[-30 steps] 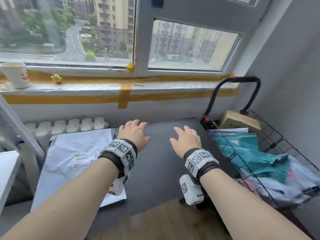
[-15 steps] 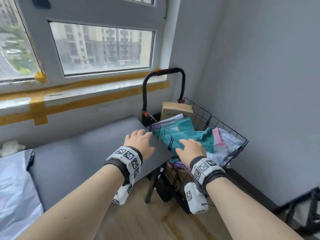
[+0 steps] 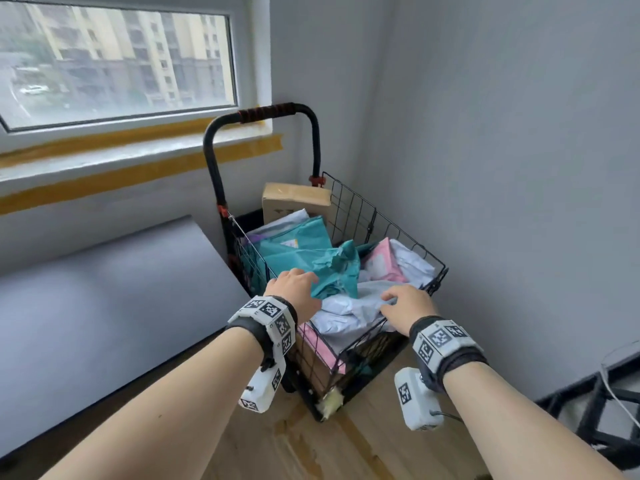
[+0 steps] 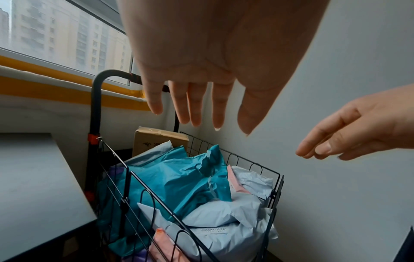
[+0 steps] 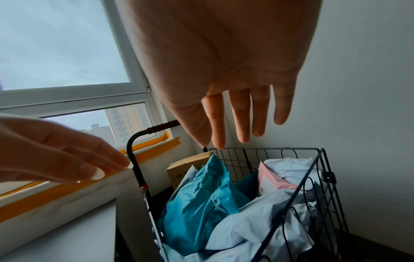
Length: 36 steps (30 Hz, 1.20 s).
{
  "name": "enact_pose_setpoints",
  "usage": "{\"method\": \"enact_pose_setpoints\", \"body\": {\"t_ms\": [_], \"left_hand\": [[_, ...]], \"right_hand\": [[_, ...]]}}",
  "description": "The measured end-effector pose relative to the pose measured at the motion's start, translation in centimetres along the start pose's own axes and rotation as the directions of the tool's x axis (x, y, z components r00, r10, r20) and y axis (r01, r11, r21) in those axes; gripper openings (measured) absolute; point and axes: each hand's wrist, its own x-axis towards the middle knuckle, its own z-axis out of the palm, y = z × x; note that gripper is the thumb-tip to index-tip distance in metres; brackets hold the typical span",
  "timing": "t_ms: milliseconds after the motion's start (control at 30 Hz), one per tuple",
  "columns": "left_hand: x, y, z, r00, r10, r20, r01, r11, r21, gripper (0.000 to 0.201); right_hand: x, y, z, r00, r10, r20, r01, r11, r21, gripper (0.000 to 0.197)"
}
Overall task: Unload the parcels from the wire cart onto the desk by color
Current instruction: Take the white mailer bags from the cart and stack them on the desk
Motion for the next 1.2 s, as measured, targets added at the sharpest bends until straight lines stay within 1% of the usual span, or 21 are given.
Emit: {"method": "enact_pose_setpoints", "body": {"t_ms": [167,300,433,600,700,800,900,967,1033,1100,1167,1200], "left_hand": [[4.5,1.6,1.8,0.996,-0.006,0.086,0.006,1.0,0.0,0.041],[9.8,2.8,4.1,0.991,0.006,0.133,-0.003,1.0,-0.023,0.038],[15.8,5.0,5.5,0.982,0.035,0.184,-0.022,0.997,-0.071,0.034],[22.8,7.7,6.2,0.97,0.084,0.227,-0.073,0.996,-0.054,0.036],[26.1,9.3,7.5,0.947,0.13,0.293,-0.125,0.992,-0.036,0.037],[28.1,11.0,9.6,0.921,0.149,0.36,-0.166,0.986,0.015,0.037],[29.3,12.5,12.1,0.894,0.158,0.418,-0.213,0.973,0.088,0.052],[29.7,13.2,13.7,0.883,0.15,0.444,-0.232,0.963,0.136,0.055],[29.9,13.2,15.0,0.877,0.123,0.464,-0.225,0.959,0.171,0.05],[30.3,13.0,15.5,0.863,0.073,0.5,-0.208,0.953,0.219,0.043],[30.9,12.7,15.4,0.843,0.019,0.537,-0.173,0.956,0.238,0.039],[31.2,12.7,14.9,0.846,-0.001,0.534,-0.145,0.962,0.231,0.039]], "right_hand": [[4.4,2.4,0.4,1.0,-0.003,0.027,0.002,0.999,0.043,0.027],[8.6,4.4,0.5,0.995,0.03,0.091,-0.033,0.999,0.027,0.022],[14.1,6.4,0.1,0.987,0.087,0.132,-0.089,0.996,0.008,0.02],[19.9,7.9,-0.1,0.968,0.136,0.209,-0.145,0.989,0.031,0.023],[22.8,9.0,0.5,0.956,0.165,0.244,-0.181,0.982,0.046,0.023],[24.9,9.9,1.3,0.938,0.171,0.3,-0.199,0.978,0.063,0.024],[26.5,10.7,1.8,0.926,0.168,0.339,-0.205,0.976,0.076,0.027],[27.5,11.4,2.1,0.919,0.171,0.355,-0.21,0.975,0.072,0.028],[28.4,12.1,2.4,0.912,0.174,0.372,-0.216,0.974,0.072,0.028],[29.2,12.6,2.3,0.907,0.156,0.391,-0.195,0.979,0.063,0.027],[29.8,12.9,2.0,0.896,0.137,0.423,-0.171,0.984,0.043,0.026],[30.1,13.1,1.8,0.892,0.129,0.434,-0.161,0.986,0.037,0.026]]}}
